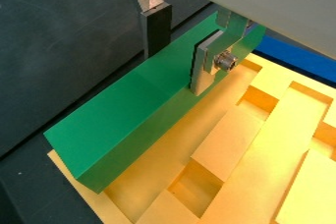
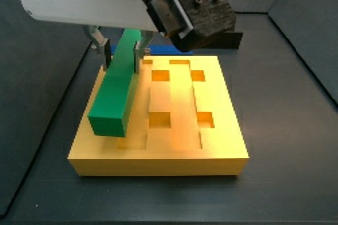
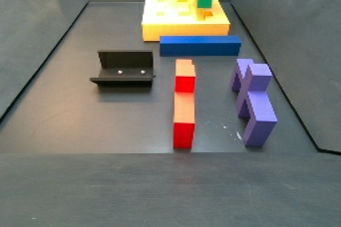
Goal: Pick up the green object. Move up. Move to above the board. Insert the green object.
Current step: Insert the green object.
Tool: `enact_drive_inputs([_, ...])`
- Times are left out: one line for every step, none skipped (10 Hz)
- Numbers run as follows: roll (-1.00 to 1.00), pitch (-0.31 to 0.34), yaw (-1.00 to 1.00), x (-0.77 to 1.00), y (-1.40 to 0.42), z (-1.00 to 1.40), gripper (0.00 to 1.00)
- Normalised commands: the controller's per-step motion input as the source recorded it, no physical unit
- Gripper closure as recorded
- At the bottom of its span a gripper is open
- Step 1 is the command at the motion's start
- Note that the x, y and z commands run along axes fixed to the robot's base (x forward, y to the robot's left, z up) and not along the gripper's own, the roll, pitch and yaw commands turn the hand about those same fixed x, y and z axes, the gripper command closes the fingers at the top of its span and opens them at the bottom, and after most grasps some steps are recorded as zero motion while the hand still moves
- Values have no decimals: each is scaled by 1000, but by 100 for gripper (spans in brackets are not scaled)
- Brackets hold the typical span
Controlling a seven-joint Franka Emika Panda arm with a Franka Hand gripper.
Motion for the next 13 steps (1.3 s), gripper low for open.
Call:
enact_drive_inputs([229, 0, 66, 117, -126, -211, 100])
enact_drive_inputs([206, 30, 86, 266, 0, -189, 100])
enact_drive_inputs([177, 30, 69, 257, 0, -186, 100])
enact_drive_inputs([161, 39, 66, 317, 0, -174, 100])
enact_drive_inputs([130, 30, 63, 286, 0, -180, 100])
enact_drive_inputs([84, 6, 37, 129, 0, -249, 100])
enact_drive_inputs([77, 0, 66, 0, 0, -237, 100])
enact_drive_inputs([91, 0, 83, 0, 0, -223, 100])
enact_drive_inputs([77, 0, 97, 0, 0, -191, 100])
enact_drive_inputs([80, 0, 94, 63, -57, -166, 100])
enact_drive_inputs([93, 0, 97, 194, -46, -189, 100])
enact_drive_inputs([79, 0, 66, 140, -69, -180, 100])
enact_drive_inputs([51, 0, 0, 91, -97, -151, 100])
